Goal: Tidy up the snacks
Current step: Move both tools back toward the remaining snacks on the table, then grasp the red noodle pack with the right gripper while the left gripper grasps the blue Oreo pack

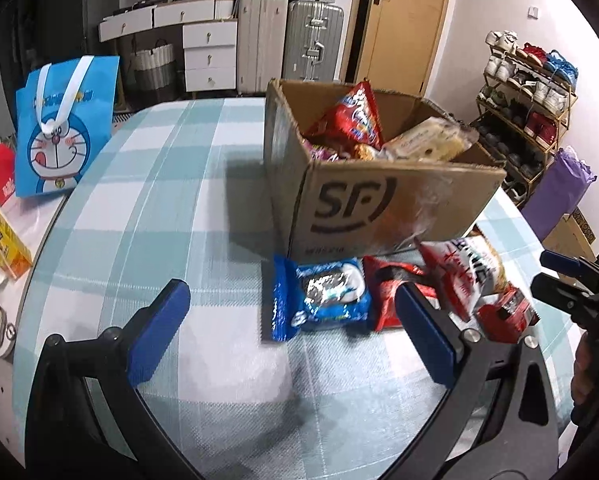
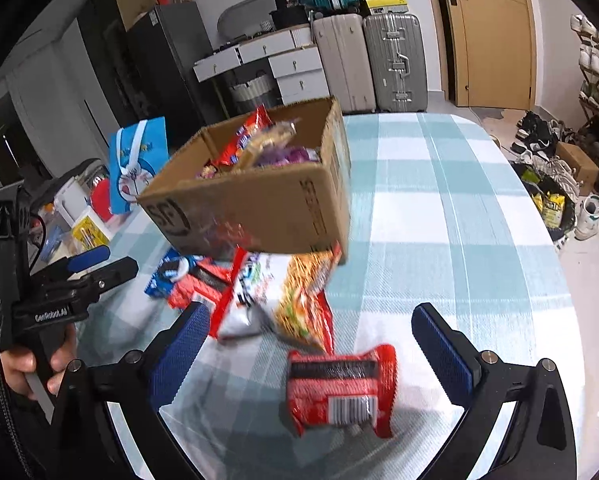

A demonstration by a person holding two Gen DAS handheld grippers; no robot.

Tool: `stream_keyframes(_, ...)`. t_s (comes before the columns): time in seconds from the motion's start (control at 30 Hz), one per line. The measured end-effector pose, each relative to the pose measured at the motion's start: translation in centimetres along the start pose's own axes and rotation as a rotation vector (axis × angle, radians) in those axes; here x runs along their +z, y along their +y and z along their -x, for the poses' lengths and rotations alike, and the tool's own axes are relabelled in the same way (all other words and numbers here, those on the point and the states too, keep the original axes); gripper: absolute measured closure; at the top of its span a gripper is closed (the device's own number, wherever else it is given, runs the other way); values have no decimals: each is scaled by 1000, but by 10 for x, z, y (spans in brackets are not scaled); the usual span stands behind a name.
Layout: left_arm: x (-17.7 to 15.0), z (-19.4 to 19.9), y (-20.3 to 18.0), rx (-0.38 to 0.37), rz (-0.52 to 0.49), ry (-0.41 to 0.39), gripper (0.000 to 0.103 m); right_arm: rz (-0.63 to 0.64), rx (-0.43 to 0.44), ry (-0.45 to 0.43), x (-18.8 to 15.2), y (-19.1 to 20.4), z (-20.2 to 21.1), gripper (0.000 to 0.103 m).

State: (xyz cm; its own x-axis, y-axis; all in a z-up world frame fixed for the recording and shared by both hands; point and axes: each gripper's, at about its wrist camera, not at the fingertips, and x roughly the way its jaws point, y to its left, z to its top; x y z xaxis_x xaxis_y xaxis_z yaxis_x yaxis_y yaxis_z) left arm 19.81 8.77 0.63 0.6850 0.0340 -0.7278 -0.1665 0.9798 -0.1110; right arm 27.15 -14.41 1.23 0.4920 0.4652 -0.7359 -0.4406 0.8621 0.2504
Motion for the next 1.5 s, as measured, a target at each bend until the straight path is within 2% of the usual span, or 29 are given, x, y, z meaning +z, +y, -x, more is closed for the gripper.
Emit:
stream_keyframes(0.47,-17,-14,0,-5,5,56,1,4,-34,104,-32,-13,-13,1)
stream_keyframes(0.67,-16,-27,1,9,15,82,1,47,-98,159,-45,-10,-24,1)
stream_keyframes(0.93,-12,-50,4,7,22,118,1,32,-77,147,-48,-15,-25,1)
stream_keyframes(1.2,-5,-69,-2,-25,9,141,1,19,-84,139,-48,-19,-21,1)
stream_keyframes(1.37,-2,-79,-5,2,2,160,1,25,-91,141,-47,-19,-21,1)
stream_keyframes(1.5,-2,-82,-1,-5,19,162,1,35,-97,143,-48,-18,-21,1)
